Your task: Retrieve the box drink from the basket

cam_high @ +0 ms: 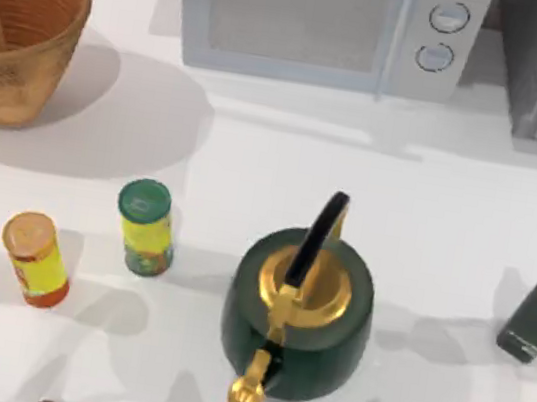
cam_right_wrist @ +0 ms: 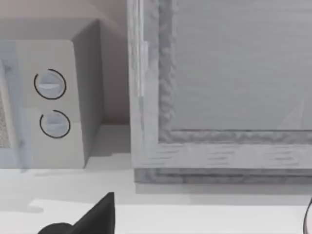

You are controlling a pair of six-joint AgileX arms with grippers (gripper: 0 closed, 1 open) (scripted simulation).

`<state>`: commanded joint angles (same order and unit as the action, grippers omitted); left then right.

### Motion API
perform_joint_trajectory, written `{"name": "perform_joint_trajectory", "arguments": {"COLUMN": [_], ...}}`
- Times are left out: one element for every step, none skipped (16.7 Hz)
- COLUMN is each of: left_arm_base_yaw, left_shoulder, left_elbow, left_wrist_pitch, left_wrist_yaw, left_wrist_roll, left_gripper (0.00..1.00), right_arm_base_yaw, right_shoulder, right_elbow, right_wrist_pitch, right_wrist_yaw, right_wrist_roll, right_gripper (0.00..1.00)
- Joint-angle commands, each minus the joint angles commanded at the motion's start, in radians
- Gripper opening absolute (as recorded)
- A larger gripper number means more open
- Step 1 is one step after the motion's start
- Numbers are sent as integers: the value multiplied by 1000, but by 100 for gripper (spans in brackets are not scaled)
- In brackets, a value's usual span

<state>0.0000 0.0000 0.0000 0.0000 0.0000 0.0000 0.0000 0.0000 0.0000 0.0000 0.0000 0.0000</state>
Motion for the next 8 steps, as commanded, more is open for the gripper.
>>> {"name": "perform_joint_trajectory", "arguments": {"left_arm_base_yaw": [0, 0, 1, 3, 7, 11, 16, 21], "left_shoulder": [0, 0, 10, 30, 61, 101, 152, 213], "left_elbow": [0, 0, 2, 7, 16, 28, 45, 64], "left_wrist_pitch": [0, 0, 5, 18, 37, 63, 96, 134], "left_wrist_yaw": [0, 0, 1, 3, 6, 10, 15, 21], "left_wrist_roll": [0, 0, -1, -2, -3, -4, -4, -4], "left_gripper": [100, 100, 100, 100, 100, 100, 100, 100], "right_arm_base_yaw": [0, 0, 0, 0, 0, 0, 0, 0], "right_shoulder": [0, 0, 0, 0, 0, 0, 0, 0], "right_elbow": [0, 0, 0, 0, 0, 0, 0, 0], "right_wrist_pitch": [0, 0, 0, 0, 0, 0, 0, 0], "right_wrist_yaw": [0, 0, 0, 0, 0, 0, 0, 0], "right_wrist_roll": [0, 0, 0, 0, 0, 0, 0, 0], "right_gripper": [100, 100, 100, 100, 100, 100, 100, 100]}}
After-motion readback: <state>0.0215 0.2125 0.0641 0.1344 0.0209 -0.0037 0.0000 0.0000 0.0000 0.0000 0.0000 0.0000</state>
